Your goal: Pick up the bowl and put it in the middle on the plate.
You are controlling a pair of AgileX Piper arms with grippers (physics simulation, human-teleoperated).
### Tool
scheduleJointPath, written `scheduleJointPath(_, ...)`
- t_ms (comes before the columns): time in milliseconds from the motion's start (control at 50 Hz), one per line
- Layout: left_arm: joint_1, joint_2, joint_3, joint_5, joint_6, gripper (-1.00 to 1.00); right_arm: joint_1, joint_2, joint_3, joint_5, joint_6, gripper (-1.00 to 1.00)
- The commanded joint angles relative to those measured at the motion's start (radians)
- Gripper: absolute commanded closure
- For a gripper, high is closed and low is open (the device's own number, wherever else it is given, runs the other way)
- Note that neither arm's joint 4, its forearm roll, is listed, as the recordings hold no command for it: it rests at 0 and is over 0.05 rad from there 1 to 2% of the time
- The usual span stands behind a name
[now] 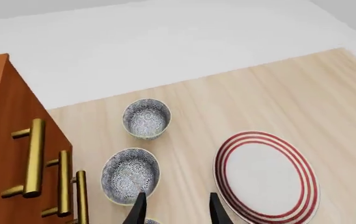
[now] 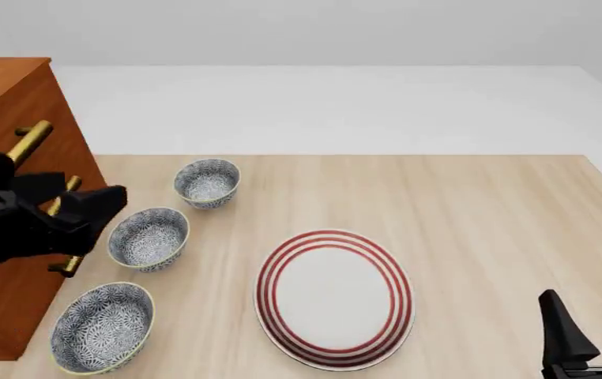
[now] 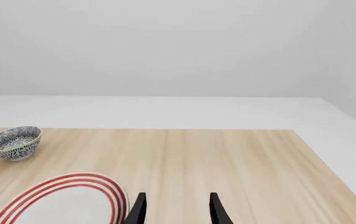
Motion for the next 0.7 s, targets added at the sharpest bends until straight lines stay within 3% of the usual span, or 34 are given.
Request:
scheduleJointPath(20,-0.016,0.181,-0.096,0.057,0.029,-1.00,0.000,-0.002,-0.002,0.004,-0.001,-1.00)
scheduleJointPath(40,-0.036,0.195,-0.105,0.063,-0.014,-1.00,0.000,-0.001,-0.001,0.002,0.000,-1.00)
scheduleJointPath(80,-0.079,0.237,-0.096,0.075,0.016,-1.00,0.000,0.000,0.001,-0.002,0.000,-1.00)
scheduleJointPath(120,-0.082,0.255,-0.098,0.077,-0.032,-1.00,0.000,-0.002,0.000,0.001,0.000,-1.00)
scheduleJointPath(160,-0.100,0.292,-0.088,0.082,-0.011,-1.00,0.000,-0.001,0.001,0.000,0.000,-1.00)
scheduleJointPath(200,-0.055,0.307,-0.083,0.078,-0.022,-1.00,0.000,-0.002,0.000,0.002,-0.001,-1.00)
scheduleJointPath(280,-0.066,0.346,-0.078,0.089,-0.014,-1.00,0.000,-0.003,-0.001,0.003,0.000,-1.00)
scheduleJointPath(340,-0.064,0.373,-0.072,0.098,0.033,-1.00,0.000,-0.003,-0.002,0.005,0.000,-1.00)
scheduleJointPath(400,-0.054,0.389,-0.081,0.100,0.020,-1.00,0.000,-0.001,0.000,0.000,-0.001,-1.00)
scheduleJointPath(640,0.001,0.473,-0.043,0.083,0.094,-1.00,0.000,0.000,-0.001,0.000,0.000,-1.00)
scheduleJointPath(700,0.003,0.483,-0.048,0.077,0.080,-1.00,0.000,-0.001,-0.001,0.001,0.000,-1.00)
